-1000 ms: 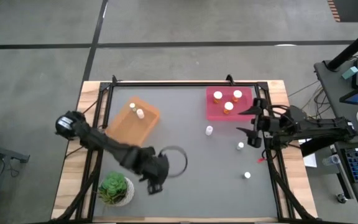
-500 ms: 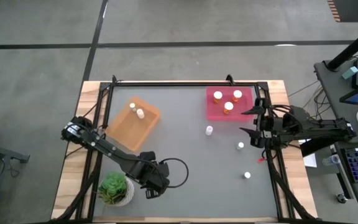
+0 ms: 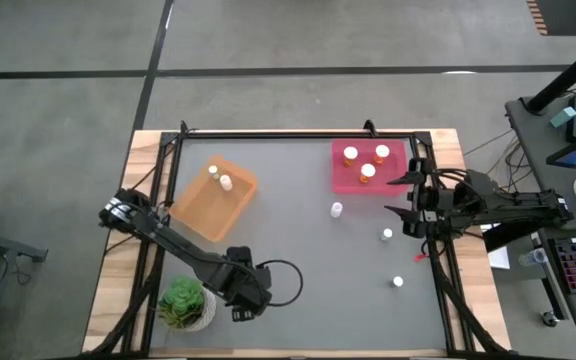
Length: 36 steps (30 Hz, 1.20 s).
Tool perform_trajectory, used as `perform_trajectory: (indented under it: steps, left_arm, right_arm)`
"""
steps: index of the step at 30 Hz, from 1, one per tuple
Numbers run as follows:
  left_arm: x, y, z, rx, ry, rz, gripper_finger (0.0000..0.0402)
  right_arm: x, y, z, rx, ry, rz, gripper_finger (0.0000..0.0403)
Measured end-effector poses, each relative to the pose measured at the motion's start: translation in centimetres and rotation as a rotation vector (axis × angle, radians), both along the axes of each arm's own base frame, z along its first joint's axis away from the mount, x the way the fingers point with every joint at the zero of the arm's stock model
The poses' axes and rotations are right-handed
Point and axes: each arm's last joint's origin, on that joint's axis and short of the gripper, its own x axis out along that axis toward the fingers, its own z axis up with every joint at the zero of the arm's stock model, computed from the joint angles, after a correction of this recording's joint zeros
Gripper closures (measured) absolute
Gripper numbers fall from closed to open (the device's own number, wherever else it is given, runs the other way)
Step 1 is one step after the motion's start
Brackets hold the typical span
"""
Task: Pick and place medicine bottles into bin by pill shape (circle, oval)
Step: Put the blue tablet bottle into the orange bin
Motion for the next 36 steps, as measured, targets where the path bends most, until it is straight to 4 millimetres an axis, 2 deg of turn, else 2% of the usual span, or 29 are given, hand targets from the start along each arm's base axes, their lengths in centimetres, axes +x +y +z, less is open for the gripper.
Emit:
perform_trajectory:
  steps: [8, 18, 36]
  left_arm:
    - [0.2, -0.4, -2.3, 0.042, 0.057, -0.03, 0.0096]
    - [0.6, -0.6, -2.4, 0.046, 0.004, -0.051, 0.0102]
    - [0.6, -0.6, -2.4, 0.053, 0.01, -0.071, 0.0255]
  right_arm:
    - [0.0, 0.0, 0.0, 0.0, 0.001, 0.0, 0.0156]
    - [0.0, 0.0, 0.0, 0.001, 0.001, 0.0, 0.0156]
    - [0.0, 0.0, 0.0, 0.004, 0.001, 0.0, 0.0156]
